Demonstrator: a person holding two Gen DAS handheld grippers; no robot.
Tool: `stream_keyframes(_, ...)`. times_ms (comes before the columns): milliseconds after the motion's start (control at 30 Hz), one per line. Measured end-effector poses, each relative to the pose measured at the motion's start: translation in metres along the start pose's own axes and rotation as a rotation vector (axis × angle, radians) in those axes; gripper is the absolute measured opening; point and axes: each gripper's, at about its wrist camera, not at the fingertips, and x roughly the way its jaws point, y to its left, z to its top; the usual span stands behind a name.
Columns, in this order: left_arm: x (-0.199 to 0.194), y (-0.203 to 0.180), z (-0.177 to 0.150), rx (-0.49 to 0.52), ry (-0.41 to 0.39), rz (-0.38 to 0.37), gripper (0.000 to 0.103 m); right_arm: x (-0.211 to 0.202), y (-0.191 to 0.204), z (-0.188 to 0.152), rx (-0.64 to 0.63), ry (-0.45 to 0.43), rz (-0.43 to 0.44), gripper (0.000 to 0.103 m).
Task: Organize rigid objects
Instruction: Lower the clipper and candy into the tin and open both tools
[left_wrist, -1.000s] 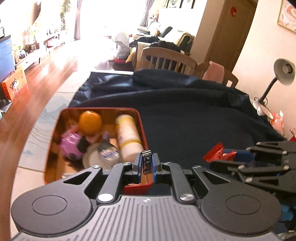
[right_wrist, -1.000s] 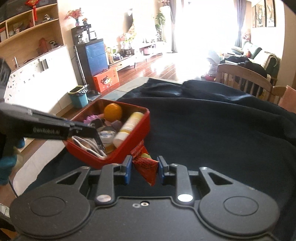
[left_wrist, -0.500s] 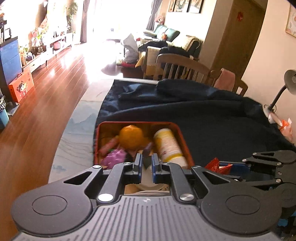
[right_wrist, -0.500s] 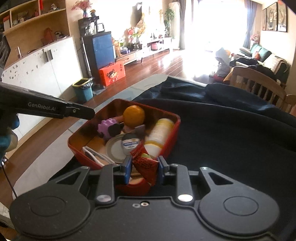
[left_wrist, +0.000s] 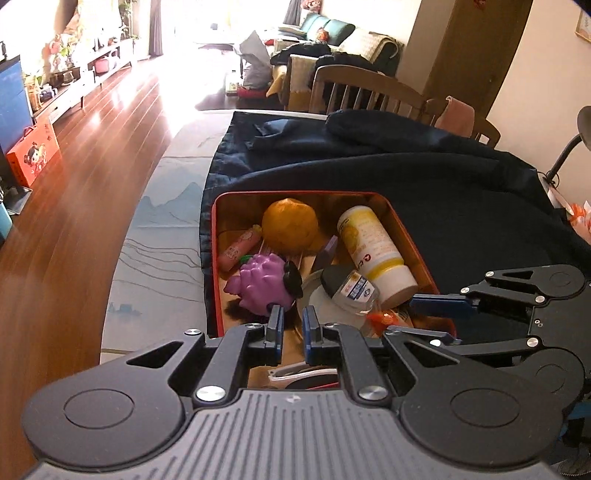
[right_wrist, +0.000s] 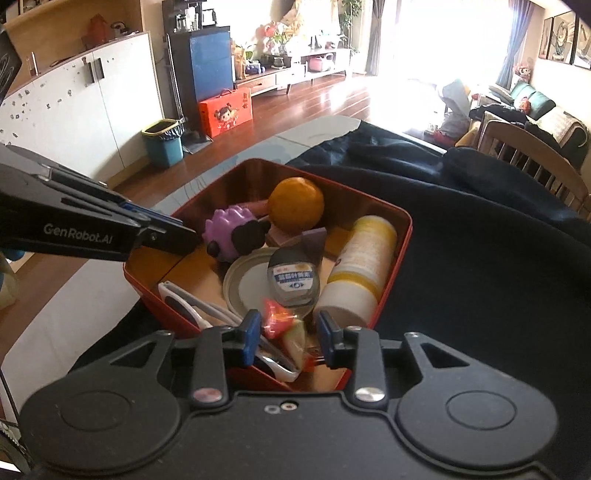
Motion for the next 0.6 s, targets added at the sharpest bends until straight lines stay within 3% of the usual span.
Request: stream_keyframes(600,-0.007,-0.004,-0.006,0.038,-0.014,-0.047,0.014,-0.031,0.006,-0.003,0.079,-0.057,-0.023,0.045)
